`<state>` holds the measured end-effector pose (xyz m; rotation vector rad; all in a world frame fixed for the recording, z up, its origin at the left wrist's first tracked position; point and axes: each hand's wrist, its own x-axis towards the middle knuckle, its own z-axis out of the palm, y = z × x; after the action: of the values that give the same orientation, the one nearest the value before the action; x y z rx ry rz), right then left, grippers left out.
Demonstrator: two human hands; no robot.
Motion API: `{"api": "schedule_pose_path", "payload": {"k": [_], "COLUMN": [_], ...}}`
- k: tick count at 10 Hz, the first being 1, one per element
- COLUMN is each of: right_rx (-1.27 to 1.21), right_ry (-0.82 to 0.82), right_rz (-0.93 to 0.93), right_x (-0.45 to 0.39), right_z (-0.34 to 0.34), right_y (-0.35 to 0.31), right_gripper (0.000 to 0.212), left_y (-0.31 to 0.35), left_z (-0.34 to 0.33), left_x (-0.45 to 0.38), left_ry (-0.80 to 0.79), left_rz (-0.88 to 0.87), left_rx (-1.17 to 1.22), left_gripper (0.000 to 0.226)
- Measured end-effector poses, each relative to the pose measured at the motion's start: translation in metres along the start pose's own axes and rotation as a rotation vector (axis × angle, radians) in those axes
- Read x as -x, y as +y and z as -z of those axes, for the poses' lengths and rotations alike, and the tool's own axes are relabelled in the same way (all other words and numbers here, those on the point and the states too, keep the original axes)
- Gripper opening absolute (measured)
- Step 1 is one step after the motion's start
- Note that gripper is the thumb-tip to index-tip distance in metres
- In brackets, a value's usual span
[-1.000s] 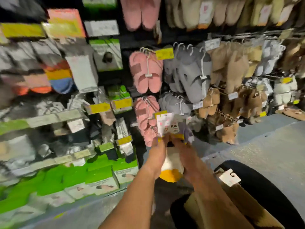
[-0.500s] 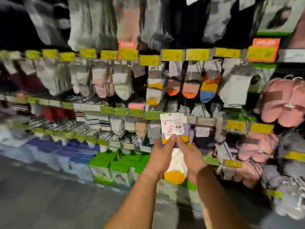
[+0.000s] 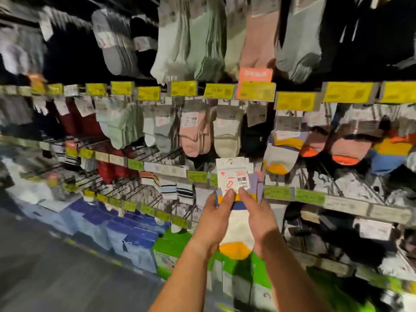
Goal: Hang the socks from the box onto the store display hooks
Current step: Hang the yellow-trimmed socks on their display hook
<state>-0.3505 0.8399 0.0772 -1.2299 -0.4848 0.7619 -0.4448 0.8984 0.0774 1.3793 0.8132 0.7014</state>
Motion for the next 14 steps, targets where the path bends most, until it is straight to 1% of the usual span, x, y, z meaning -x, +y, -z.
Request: {"api": "schedule_pose_path", "payload": {"k": [1,2,3,4,5,6,7,8,9,10,11,12,13,14], "right_rx": [-0.059,0.054,0.153,0.061,-0.014,-0.004,0.006,0.059,0.171,0.214,0.200,0.239,0.103,0.230], "right_ry": [0.045,0.145,0.235,0.339,0.403,0.421,0.413,0.448,0.430,0.466,0.428,0.383,0.302,0.396], "right_rz": [0.071,0.115,0.083,0.110,0.113,0.146,0.189,0.177,0.174,0.150,0.146,0.187,0.162,0.252], "right_x": [-0.023,-0.047,-0.062,-0.073,-0.070,-0.067,-0.071,-0.074,-0.077,-0.082,-0.087,-0.075,-0.060,-0.067], "right_z": [-0.024,-0.042,-0.040,-0.032,-0.027,-0.012,0.014,0.035,0.053,0.068,0.074,0.066,0.055,0.046], "right_y": [0.001,-0.001,-0.009,-0.003,-0.009,-0.020,-0.031,-0.046,-0.060,-0.067,-0.063,-0.077,-0.078,-0.070], "right_gripper": [0.014,0.030,0.029,0.048,0.107,0.090,0.043,0.036,0.028,0.091,0.098,0.063,0.027,0.023], "left_y": [0.006,0.009,0.007,0.016,0.012,0.015,0.020,0.025,0.033,0.041,0.043,0.036,0.015,0.033], "left_z": [0.021,0.030,0.016,0.005,-0.006,-0.024,-0.048,-0.075,-0.095,-0.119,-0.124,-0.122,-0.120,-0.098], "left_x": [-0.030,-0.069,-0.105,-0.115,-0.126,-0.127,-0.131,-0.124,-0.120,-0.113,-0.114,-0.121,-0.142,-0.129], "left_ry": [-0.023,-0.031,-0.184,-0.320,-0.358,-0.415,-0.424,-0.408,-0.361,-0.307,-0.314,-0.356,-0.442,-0.437], "left_rz": [-0.054,-0.056,-0.061,-0.103,-0.128,-0.134,-0.124,-0.121,-0.107,-0.150,-0.084,-0.072,0.014,-0.104], "left_rx": [0.035,0.058,0.119,0.098,0.024,0.026,0.028,0.085,0.119,0.166,0.236,0.248,0.143,0.192], "left_gripper": [0.126,0.078,0.046,0.029,0.022,0.019,0.025,0.036,0.030,0.070,0.052,0.063,0.064,0.064]}}
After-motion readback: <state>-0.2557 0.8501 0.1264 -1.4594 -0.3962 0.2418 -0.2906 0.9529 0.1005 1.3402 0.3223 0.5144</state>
